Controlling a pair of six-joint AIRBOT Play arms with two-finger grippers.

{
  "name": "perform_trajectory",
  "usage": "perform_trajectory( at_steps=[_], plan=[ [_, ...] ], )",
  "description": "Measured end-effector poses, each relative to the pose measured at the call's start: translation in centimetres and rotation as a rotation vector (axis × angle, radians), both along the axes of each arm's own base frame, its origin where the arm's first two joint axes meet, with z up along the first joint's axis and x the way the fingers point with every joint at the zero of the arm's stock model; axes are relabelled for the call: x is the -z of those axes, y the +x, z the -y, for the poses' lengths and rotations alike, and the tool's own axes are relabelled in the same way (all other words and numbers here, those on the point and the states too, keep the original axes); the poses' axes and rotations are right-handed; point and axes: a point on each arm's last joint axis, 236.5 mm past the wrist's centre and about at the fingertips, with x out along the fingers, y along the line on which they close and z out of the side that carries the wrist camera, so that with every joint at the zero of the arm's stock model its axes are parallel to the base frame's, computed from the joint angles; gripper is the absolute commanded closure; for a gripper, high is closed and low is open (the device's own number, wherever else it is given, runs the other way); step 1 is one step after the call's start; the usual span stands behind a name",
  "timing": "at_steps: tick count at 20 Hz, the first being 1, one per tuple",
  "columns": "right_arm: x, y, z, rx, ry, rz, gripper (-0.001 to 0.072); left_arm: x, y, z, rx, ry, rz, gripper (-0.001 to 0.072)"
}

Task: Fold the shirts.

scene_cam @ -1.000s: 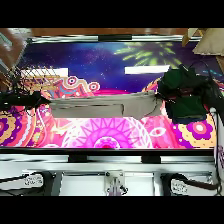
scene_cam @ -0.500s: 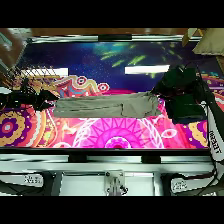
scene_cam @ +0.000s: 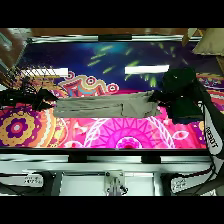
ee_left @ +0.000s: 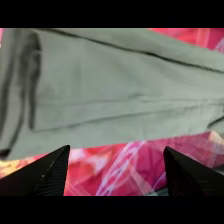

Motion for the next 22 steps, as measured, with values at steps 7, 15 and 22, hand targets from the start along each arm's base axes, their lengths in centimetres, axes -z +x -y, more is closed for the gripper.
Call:
perform_trajectory(
  at_steps=[7, 15, 22],
  plan=[
    [2.3, 0.3, -4.1, 0.015, 0.028, -0.036, 0.0641, -2.2, -0.2, 2.7, 0.059, -0.005, 0.047, -0.0013],
    [-7.5, -0.5, -6.5, -0.025, 0.081, 0.101, 0.0642, -2.0, 0.1, 11.6, 0.174, -0.018, 0.094, 0.0672],
    [-21.0, -4.1, -7.4, 0.027, 0.159, 0.300, 0.0642, -0.1, -0.2, 25.6, 0.236, -0.084, 0.157, 0.0672]
  ],
)
